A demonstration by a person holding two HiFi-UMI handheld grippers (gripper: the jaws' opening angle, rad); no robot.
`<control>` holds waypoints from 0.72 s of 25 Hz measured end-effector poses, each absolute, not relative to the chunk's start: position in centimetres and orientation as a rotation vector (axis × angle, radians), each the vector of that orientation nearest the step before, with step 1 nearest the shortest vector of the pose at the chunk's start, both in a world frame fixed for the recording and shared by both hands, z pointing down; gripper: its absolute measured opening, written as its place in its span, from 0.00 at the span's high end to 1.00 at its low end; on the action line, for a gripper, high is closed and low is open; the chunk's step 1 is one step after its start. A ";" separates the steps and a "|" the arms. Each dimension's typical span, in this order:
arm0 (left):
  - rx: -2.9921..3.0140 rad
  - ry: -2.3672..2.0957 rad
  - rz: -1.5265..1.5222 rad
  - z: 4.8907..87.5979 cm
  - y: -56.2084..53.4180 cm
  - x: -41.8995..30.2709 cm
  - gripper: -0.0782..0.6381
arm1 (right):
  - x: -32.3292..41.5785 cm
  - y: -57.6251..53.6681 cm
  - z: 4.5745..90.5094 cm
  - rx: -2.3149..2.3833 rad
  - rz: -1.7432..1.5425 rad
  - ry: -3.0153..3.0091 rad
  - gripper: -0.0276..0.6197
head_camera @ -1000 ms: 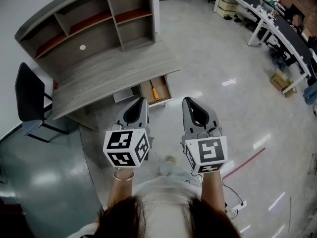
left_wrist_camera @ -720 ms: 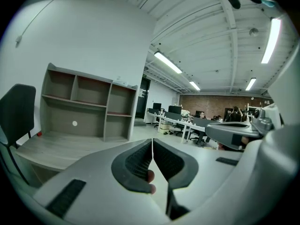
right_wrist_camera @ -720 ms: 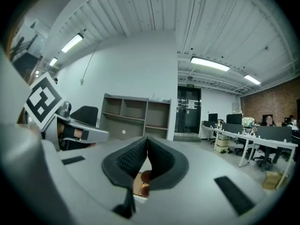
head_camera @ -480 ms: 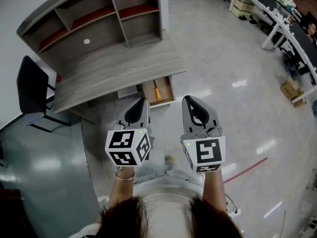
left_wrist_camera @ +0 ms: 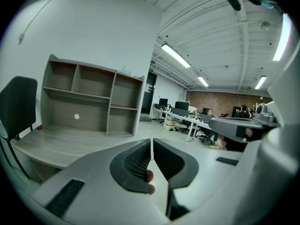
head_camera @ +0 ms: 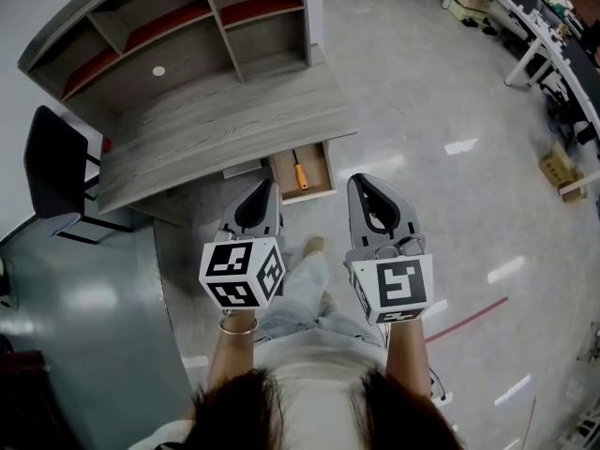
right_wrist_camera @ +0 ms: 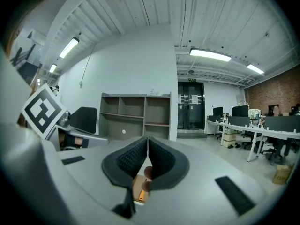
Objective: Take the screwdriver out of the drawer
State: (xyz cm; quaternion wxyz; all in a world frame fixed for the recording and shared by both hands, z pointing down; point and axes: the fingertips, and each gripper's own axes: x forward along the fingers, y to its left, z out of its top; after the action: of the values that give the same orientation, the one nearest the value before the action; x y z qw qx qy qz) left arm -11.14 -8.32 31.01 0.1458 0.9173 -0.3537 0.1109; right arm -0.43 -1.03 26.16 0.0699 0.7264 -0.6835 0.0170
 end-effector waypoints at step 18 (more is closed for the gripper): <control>2.506 -0.988 0.453 40.1 -16.9 -7.4 0.86 | 3.0 -11.9 31.4 2.110 0.136 -2.058 0.91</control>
State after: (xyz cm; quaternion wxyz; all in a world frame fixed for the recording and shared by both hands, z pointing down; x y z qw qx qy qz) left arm -7.43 -16.93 40.09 0.2037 0.8981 -0.3543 0.1623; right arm 3.00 -11.89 31.41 0.0955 0.7118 -0.6943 0.0458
